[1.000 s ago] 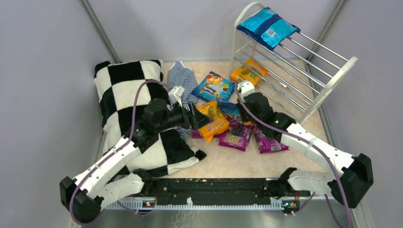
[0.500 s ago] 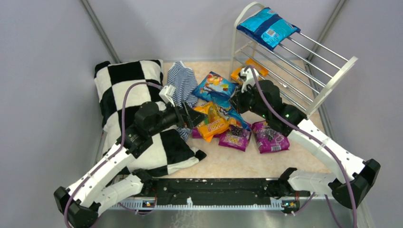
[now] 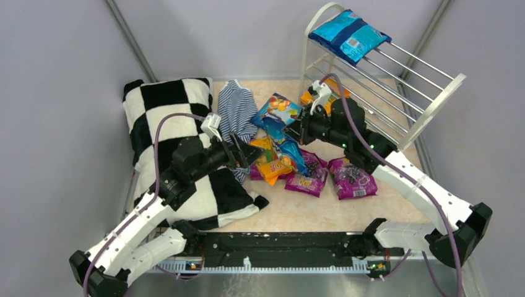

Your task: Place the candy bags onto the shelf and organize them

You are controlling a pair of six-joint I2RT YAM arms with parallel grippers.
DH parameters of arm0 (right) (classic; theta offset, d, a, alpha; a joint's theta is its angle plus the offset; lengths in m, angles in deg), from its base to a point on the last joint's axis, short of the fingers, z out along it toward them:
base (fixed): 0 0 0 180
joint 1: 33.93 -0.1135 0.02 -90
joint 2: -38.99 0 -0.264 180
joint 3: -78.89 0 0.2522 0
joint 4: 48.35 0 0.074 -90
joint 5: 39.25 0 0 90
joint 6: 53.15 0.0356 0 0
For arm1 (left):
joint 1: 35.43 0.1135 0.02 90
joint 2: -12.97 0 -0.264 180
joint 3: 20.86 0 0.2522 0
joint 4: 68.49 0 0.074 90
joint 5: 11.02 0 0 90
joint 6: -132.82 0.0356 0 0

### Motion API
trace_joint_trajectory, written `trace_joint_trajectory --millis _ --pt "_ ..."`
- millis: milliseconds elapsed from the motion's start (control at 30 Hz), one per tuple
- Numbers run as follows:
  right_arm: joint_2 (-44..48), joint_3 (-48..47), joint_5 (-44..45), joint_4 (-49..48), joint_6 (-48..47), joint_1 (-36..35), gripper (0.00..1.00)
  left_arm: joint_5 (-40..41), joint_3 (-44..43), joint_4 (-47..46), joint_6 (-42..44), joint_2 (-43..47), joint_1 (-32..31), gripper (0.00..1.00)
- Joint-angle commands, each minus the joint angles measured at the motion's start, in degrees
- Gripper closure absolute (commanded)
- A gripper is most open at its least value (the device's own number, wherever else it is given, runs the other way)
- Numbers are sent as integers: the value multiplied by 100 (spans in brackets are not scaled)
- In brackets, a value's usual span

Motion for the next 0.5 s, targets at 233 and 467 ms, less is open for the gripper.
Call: trace_joint_trajectory --millis 233,467 --pt "-391 -423 -611 -1257 -1777 -36 100 -1060 -1186 1384 -1879 -836 792 1" --pt "-294 352 -1580 -2026 -2043 -36 100 -2403 -1162 349 -2973 -1690 1272 1"
